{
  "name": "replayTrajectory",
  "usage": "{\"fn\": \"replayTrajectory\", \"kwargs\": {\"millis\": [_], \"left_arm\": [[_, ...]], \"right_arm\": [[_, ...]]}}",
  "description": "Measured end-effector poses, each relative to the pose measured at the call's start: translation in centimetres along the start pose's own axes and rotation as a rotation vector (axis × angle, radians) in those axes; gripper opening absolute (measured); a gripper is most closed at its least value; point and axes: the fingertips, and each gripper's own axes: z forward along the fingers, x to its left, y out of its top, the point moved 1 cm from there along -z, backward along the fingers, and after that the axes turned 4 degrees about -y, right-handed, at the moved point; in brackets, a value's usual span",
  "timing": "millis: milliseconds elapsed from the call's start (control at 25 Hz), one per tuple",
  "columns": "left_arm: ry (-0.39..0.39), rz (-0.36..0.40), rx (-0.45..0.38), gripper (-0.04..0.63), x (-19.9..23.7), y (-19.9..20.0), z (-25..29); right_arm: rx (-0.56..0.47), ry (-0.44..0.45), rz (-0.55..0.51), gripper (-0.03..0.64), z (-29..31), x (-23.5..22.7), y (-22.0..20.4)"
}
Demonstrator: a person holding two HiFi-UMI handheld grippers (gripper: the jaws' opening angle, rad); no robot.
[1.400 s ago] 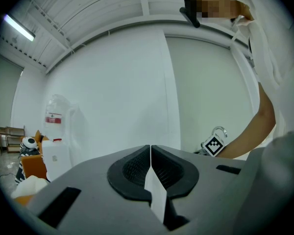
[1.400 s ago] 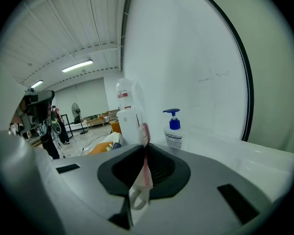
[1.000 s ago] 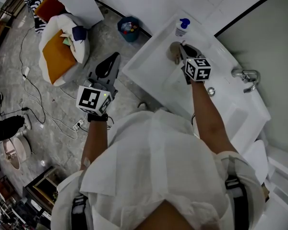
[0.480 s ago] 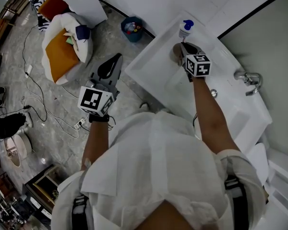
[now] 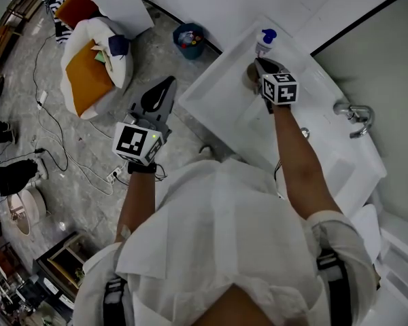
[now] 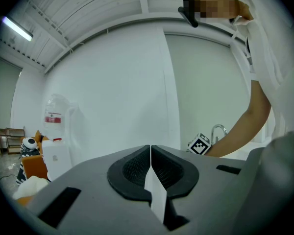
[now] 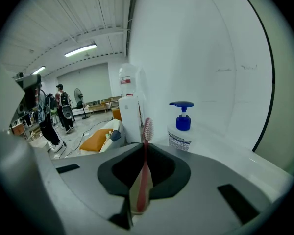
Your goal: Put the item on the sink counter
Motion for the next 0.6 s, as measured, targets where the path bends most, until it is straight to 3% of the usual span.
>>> {"fn": "replayTrajectory", "kwargs": {"millis": [600], "left_arm": [[-0.008,-0.006,-0.002,0.02,0.36,-0.22,0.61]], "right_arm": [[-0.014,0.004,0.026,0.023,-0.06,0.06,0.14]]}}
